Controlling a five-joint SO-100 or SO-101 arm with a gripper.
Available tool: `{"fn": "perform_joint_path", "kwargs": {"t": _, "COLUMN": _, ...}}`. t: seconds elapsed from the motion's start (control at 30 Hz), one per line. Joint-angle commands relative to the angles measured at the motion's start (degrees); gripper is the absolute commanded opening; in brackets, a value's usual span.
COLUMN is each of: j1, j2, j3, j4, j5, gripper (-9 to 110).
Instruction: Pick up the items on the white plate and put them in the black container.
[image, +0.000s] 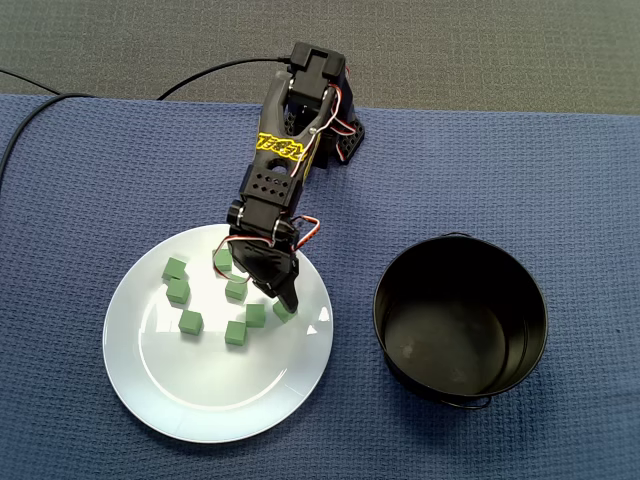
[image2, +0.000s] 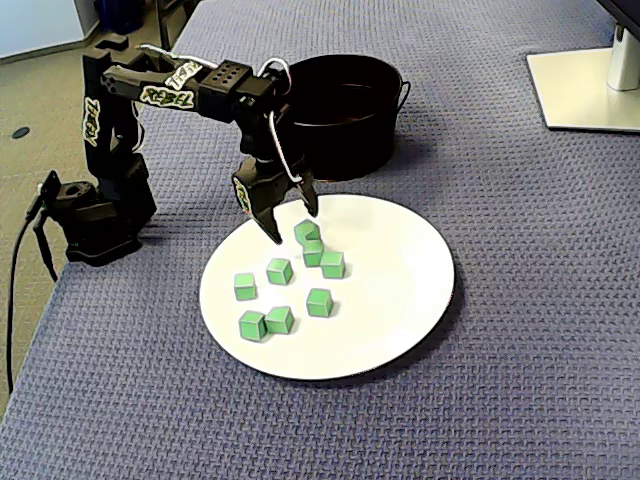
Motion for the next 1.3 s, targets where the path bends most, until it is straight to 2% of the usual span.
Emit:
{"fn": "perform_joint_path", "kwargs": {"t": 0.0, "j1": -0.4, "j2": -0.1, "j3": -2.8, "j4": -1.6, "j5": 1.4, "gripper": 23}}
{"fn": "perform_joint_path", "kwargs": {"t": 0.5, "j1": -2.1, "j2": -2.5, "j3": -0.4, "j4": -5.0, "j5": 2.6, "gripper": 20}}
{"fn": "perform_joint_path", "kwargs": {"t": 0.87, "j1": -2.7, "j2": -2.5, "j3": 3.3, "j4": -8.3, "j5": 3.1, "gripper": 1}}
{"fn": "perform_joint_path", "kwargs": {"t": 1.03, "j1": -3.0, "j2": -1.2, "j3": 5.9, "j4": -9.9, "j5": 3.7, "gripper": 0}}
{"fn": "perform_joint_path", "kwargs": {"t": 1.13, "j1": -3.0, "j2": 2.2, "j3": 5.5, "j4": -6.1, "j5": 5.2, "gripper": 0}}
{"fn": "perform_joint_path", "kwargs": {"t": 1.27, "j1": -1.5, "j2": 12.6, "j3": -0.7, "j4": 5.9, "j5": 12.3, "gripper": 0}}
